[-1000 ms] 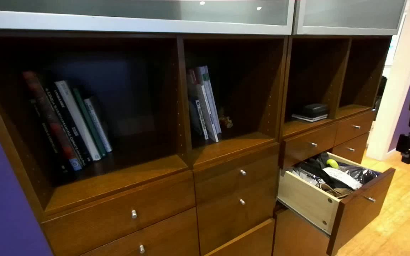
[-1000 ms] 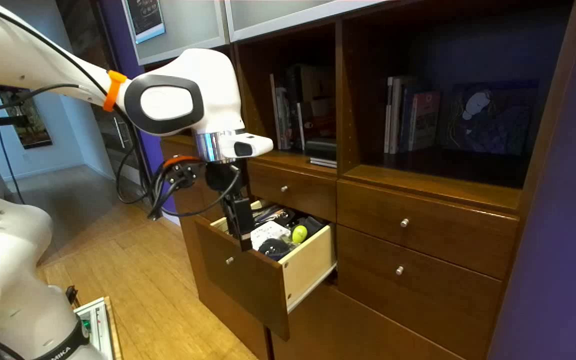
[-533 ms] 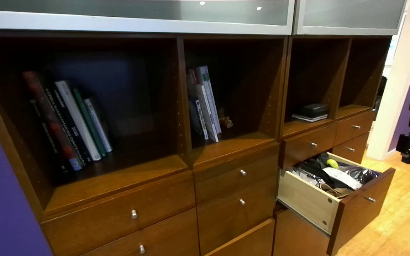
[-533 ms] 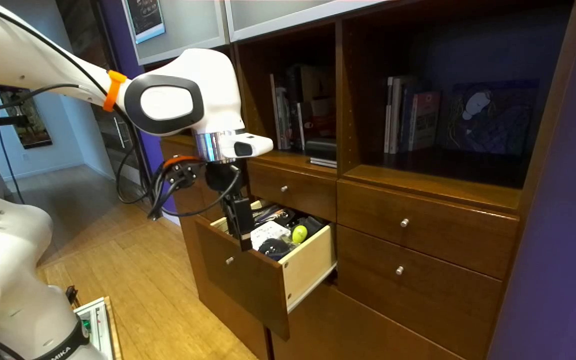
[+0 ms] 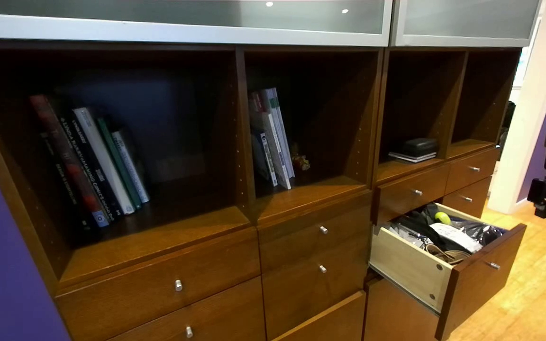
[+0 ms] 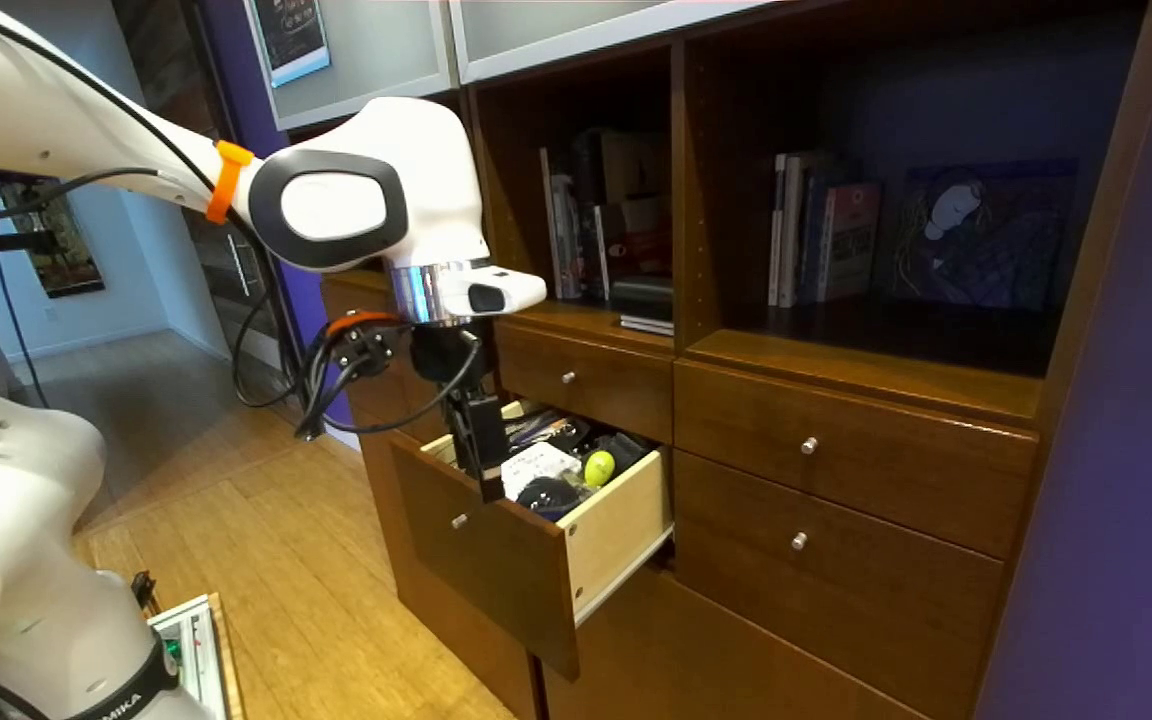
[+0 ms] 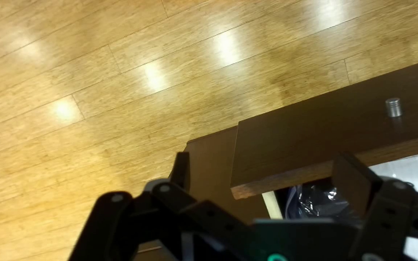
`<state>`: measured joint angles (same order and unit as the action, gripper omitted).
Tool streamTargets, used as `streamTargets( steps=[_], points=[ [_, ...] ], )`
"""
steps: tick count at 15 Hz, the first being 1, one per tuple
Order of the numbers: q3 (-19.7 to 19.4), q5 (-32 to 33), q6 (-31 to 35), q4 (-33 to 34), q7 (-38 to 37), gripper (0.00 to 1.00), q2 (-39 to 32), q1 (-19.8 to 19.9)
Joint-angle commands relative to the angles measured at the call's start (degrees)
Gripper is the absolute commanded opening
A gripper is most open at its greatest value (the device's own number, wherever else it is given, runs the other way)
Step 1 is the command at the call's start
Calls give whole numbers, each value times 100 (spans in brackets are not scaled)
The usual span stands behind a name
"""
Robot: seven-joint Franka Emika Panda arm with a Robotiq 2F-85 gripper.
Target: Push the open drawer until it is fully closed
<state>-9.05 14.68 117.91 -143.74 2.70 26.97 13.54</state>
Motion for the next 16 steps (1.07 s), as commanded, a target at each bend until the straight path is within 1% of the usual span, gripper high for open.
streamTargets(
  steps=[1,4,6,10,13,16],
  points=[
    [-28,12,-14,9,-10,100,1,-31],
    [-15,-6,-95,32,28,100,-51,-59],
    [-24,-12,-198,-74,371,100,-18,-190],
    [-141,-11,-249,-472,1382,100,149,-452],
    [-195,22,-313,-732,1949,100,218,-557],
    [-218,69,-275,-935,2325,100,319,-594]
  ],
)
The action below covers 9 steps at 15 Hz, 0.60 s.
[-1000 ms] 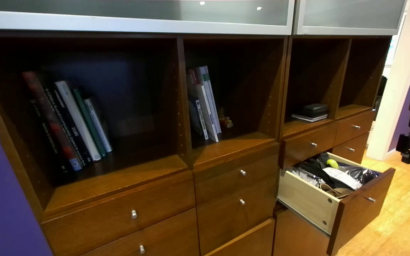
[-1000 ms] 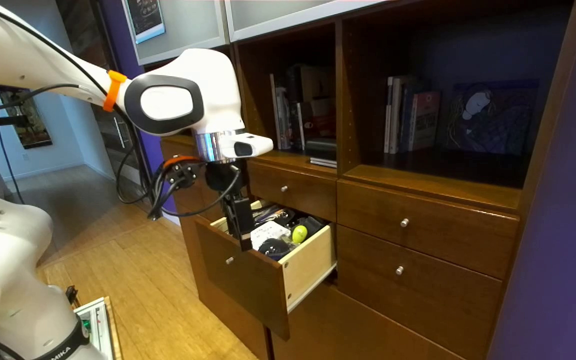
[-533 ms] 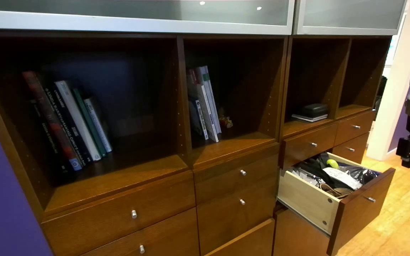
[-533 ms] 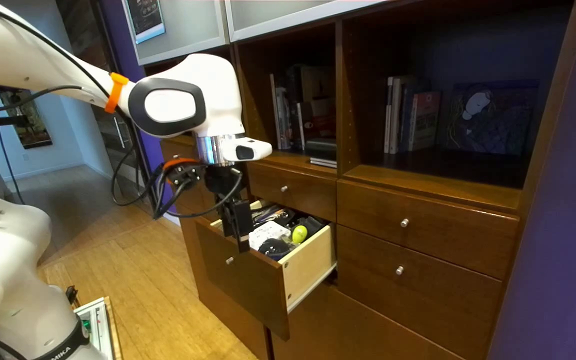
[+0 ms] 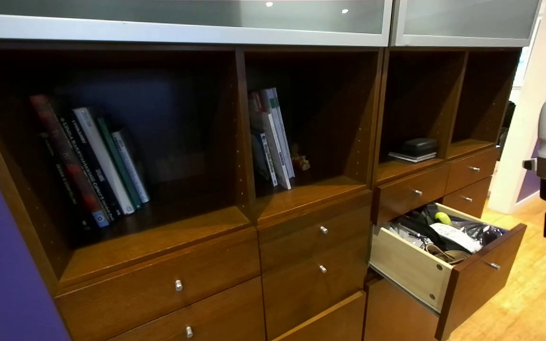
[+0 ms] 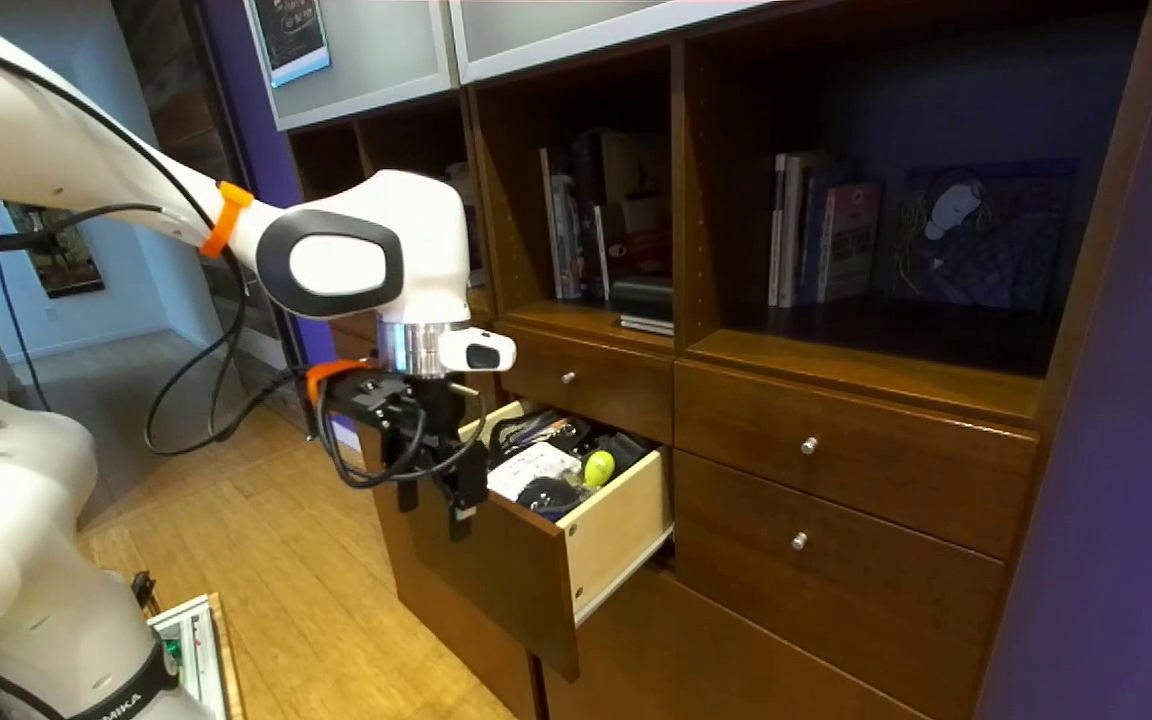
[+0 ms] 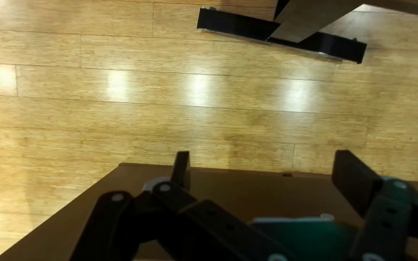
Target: Push the open drawer until it is fully closed
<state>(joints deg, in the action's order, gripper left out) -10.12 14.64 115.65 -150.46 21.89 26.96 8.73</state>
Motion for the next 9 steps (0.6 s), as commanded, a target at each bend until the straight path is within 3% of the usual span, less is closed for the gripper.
streamTargets(
  steps=[1,9],
  points=[
    [-105,24,-12,-290,445,100,410,-130],
    [131,121,-911,-434,1125,100,803,-629]
  ],
)
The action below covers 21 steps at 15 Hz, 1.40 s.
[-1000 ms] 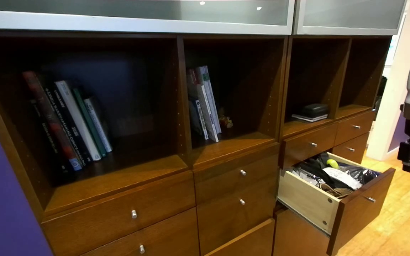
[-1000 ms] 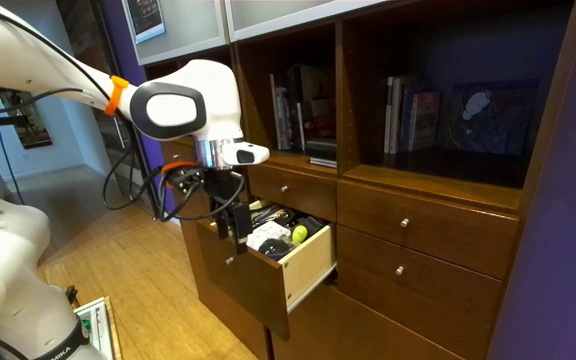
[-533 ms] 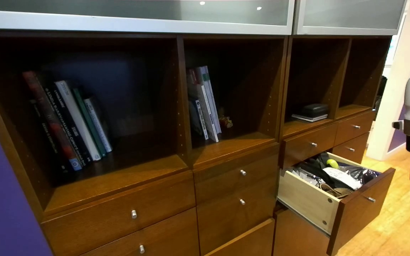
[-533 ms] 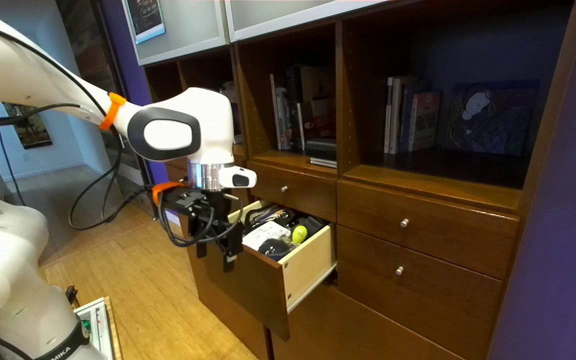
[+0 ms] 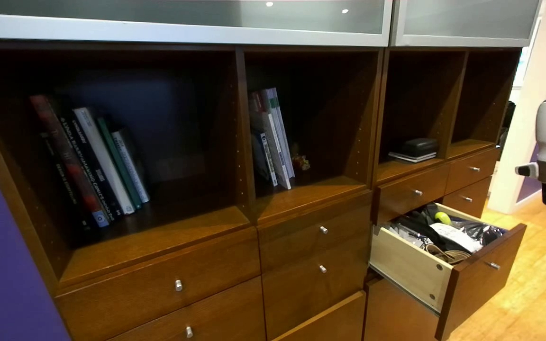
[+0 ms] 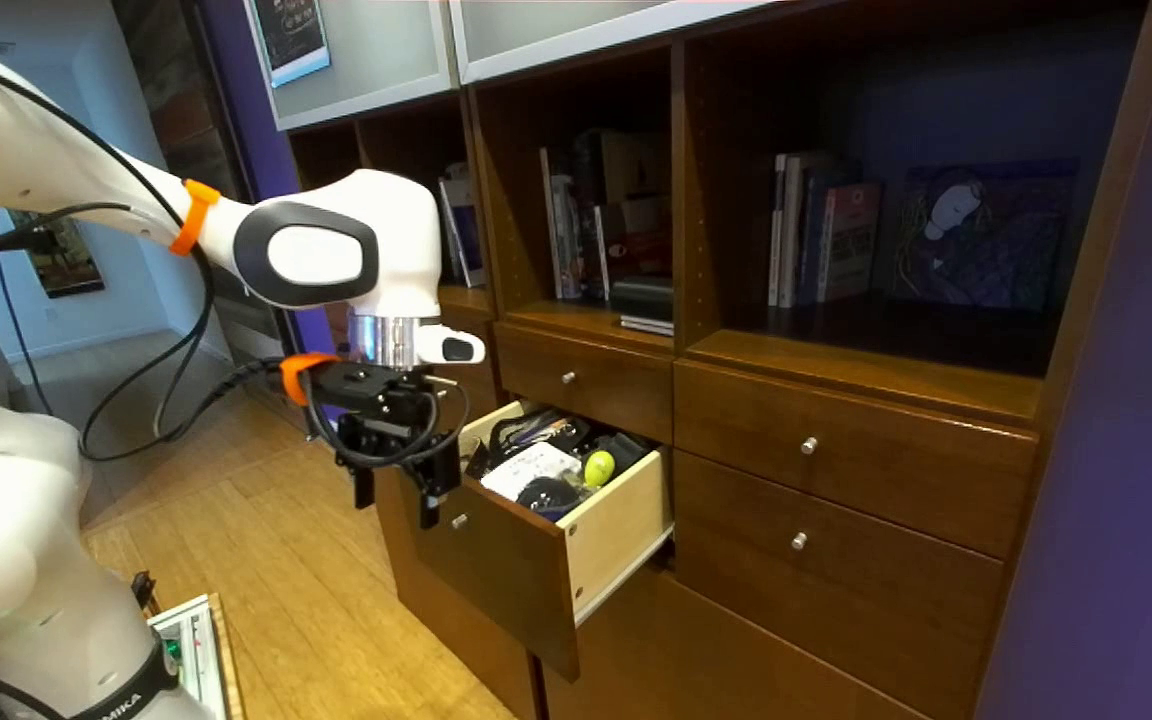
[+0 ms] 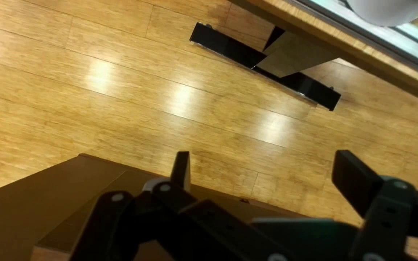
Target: Push the open drawer until it is fully closed
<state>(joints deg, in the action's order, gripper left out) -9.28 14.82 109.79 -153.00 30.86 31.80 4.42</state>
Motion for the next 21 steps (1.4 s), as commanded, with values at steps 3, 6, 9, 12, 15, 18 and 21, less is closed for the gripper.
streamTargets(
  steps=[3,6,9,12,15,18,21],
  points=[
    [131,-50,-535,-227,223,100,351,-454],
    [202,-252,-447,-332,170,100,343,-755],
    [252,-750,-139,-349,-236,100,229,-955],
    [228,-1214,419,-361,-508,100,56,-1015],
    [225,-1358,1113,-355,-770,100,-192,-913],
    [254,-1343,1509,-293,-1065,100,-502,-805],
    [269,-1347,1827,-250,-1328,100,-776,-712]
  ],
)
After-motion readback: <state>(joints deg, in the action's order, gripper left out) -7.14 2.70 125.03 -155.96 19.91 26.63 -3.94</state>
